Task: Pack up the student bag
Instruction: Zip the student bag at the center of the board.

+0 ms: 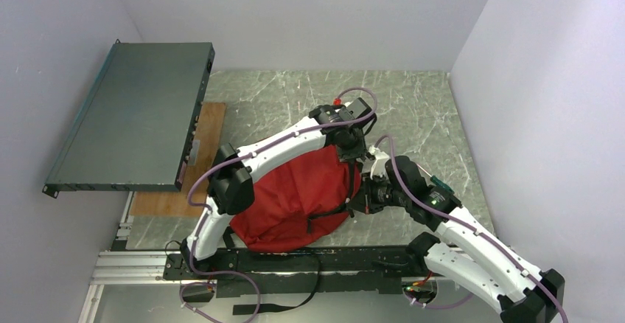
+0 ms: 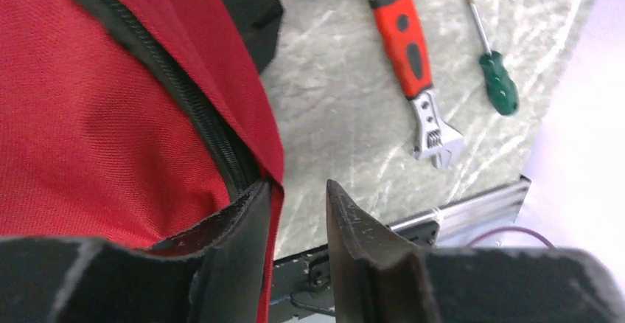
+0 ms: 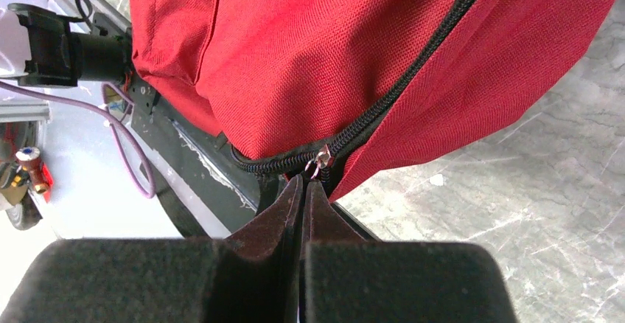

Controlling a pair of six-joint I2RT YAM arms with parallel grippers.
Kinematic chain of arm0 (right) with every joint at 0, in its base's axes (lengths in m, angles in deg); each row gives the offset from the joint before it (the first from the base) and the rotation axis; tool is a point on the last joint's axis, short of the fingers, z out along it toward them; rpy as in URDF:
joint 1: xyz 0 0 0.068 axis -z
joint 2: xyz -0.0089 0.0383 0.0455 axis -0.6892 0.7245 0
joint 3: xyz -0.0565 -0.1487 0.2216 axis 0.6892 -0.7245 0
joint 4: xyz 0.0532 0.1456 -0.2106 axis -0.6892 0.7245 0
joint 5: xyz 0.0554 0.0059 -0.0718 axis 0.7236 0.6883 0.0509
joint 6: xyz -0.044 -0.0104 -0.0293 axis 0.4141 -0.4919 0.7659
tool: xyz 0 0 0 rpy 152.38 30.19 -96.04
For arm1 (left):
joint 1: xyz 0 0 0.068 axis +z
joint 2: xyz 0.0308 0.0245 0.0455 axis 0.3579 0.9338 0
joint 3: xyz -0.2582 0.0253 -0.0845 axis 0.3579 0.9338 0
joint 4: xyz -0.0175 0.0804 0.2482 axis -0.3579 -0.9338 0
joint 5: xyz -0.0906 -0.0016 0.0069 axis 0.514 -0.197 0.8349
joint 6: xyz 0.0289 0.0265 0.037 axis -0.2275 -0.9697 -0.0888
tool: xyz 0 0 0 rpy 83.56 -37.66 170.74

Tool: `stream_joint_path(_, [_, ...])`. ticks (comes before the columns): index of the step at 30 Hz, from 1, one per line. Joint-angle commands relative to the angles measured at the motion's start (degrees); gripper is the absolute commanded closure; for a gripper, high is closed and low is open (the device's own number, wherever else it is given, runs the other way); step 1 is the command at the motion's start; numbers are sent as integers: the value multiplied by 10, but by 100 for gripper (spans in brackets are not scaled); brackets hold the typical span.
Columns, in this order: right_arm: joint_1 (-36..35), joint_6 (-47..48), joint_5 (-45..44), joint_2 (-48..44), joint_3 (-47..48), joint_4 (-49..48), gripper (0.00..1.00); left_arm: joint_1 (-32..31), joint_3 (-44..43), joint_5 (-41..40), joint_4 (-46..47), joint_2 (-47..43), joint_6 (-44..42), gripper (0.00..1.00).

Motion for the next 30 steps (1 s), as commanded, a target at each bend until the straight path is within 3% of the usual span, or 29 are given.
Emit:
stream_joint_path(1, [-15, 3, -7, -3, 25, -5, 100, 6, -19, -85, -49, 11, -1, 70])
stream_joint_path(2, [-18, 0, -6, -5, 24, -6, 100, 9, -7, -90, -22, 2, -15, 78])
stream_joint_path(3, [-21, -3, -4, -8, 21, -8, 100, 11, 7, -98, 2, -7, -27, 93])
stream_joint_path(4, [-25, -7, 0, -10, 20, -10, 100, 14, 19, -104, 20, -18, -32, 100])
stream_joint_path(12, [-66, -48, 75, -48, -12, -41, 100, 44, 126, -130, 178, -120, -45, 100])
stream_joint_path(18, [-128, -126, 171, -77, -80, -175, 100, 61, 107, -146, 189, -132, -50, 100])
stream_joint_path(23, [-209, -122, 121, -23, -75, -205, 100, 62, 90, -143, 191, -126, -51, 100])
stream_joint_path(30, [-380, -103, -118, 75, -58, -252, 100, 62, 79, -147, 196, -131, -66, 100])
